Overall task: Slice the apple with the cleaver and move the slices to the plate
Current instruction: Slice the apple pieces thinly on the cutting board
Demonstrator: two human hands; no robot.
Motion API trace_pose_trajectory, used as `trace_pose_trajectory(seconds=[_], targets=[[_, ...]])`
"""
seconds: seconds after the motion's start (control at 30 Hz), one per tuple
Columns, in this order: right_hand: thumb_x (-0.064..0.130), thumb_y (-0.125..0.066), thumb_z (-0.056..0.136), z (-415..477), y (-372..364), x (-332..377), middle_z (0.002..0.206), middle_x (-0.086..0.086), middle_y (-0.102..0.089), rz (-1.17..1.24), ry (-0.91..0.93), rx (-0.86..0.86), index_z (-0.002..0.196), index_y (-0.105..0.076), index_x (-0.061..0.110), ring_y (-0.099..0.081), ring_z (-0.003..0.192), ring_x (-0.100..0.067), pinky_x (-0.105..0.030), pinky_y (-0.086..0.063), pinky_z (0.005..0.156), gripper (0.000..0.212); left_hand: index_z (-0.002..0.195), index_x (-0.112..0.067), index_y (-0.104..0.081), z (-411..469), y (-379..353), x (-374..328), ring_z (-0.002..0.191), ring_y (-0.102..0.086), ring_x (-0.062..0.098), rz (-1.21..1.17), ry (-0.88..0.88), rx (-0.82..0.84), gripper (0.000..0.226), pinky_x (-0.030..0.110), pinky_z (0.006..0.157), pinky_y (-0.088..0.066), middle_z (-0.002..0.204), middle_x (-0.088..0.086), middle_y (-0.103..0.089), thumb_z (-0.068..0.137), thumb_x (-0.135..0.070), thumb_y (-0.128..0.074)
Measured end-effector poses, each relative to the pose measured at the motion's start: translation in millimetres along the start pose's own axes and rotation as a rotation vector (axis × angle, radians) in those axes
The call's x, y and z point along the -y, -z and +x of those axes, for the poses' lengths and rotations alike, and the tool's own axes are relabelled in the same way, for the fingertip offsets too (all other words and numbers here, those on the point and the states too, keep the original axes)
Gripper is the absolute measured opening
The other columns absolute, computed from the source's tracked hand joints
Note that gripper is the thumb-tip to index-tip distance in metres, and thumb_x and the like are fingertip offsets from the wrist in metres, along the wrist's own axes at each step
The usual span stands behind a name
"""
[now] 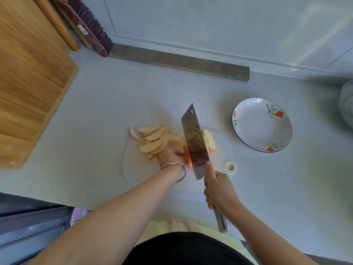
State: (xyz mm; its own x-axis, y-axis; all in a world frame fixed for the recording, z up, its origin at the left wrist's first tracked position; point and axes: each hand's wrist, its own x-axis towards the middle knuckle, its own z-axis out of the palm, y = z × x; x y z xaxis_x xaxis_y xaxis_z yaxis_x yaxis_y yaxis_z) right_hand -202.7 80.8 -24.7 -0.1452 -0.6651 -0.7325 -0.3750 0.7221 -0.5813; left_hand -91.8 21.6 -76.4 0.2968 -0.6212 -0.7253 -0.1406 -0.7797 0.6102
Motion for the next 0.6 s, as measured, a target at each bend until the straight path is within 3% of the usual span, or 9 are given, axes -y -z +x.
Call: trace_pose_trajectory(seconds=[0.17, 0.33, 0.43, 0.53, 0.6], targets=[[0.054, -0.026, 0.096, -6, 2, -5, 0.053, -0.004, -0.034, -0.027, -0.025, 0.012, 0.067, -0.039, 0.011, -0.031, 0.039, -0.014, -0.019, -0.031, 0.040, 0.053, 0.051, -0.016, -0.056, -4, 0, -6, 0.072, -0.066, 0.029, -0.004, 0.013, 0.020, 0.037, 0.044, 0.084, -0.056, 0.035, -0.003, -0.056, 0.082, 0.004, -0.061], [0.054, -0.026, 0.096, -8, 1, -4, 0.050, -0.003, -0.034, -0.028, -0.017, 0.027, 0.065, -0.038, 0.011, -0.031, 0.036, -0.013, -0.020, -0.031, 0.039, 0.054, 0.060, -0.013, -0.064, 2, 2, -2, 0.084, -0.068, 0.034, -0.009, 0.036, 0.010, 0.025, 0.046, 0.084, -0.056, 0.075, 0.015, -0.069, 0.080, 0.003, -0.063], [0.053, -0.026, 0.095, -6, -9, -5, 0.052, -0.004, -0.034, -0.076, 0.004, 0.029, 0.066, -0.037, 0.009, -0.031, 0.038, -0.014, -0.022, -0.032, 0.042, 0.054, 0.059, -0.010, -0.063, 1, 1, 4, 0.086, -0.067, 0.039, -0.102, 0.097, -0.006, 0.028, 0.050, 0.085, -0.055, 0.070, 0.016, -0.066, 0.080, 0.006, -0.054], [0.053, -0.028, 0.095, -6, -11, -6, 0.054, -0.005, -0.031, 0.007, 0.021, 0.009, 0.070, -0.036, 0.010, -0.027, 0.041, -0.015, -0.025, -0.028, 0.044, 0.050, 0.077, -0.005, -0.069, -6, 11, 7, 0.073, -0.066, 0.030, -0.229, 0.101, -0.204, 0.017, 0.042, 0.082, -0.057, 0.060, 0.005, -0.060, 0.083, 0.003, -0.055], [0.053, -0.031, 0.095, -5, -2, -3, 0.048, 0.000, -0.032, 0.094, 0.041, -0.026, 0.067, -0.035, 0.011, -0.027, 0.039, -0.014, -0.023, -0.026, 0.043, 0.050, 0.071, -0.013, -0.064, -11, 24, 12, 0.069, -0.064, 0.027, -0.294, 0.049, -0.341, 0.024, 0.040, 0.078, -0.057, 0.063, 0.005, -0.060, 0.085, 0.004, -0.054]])
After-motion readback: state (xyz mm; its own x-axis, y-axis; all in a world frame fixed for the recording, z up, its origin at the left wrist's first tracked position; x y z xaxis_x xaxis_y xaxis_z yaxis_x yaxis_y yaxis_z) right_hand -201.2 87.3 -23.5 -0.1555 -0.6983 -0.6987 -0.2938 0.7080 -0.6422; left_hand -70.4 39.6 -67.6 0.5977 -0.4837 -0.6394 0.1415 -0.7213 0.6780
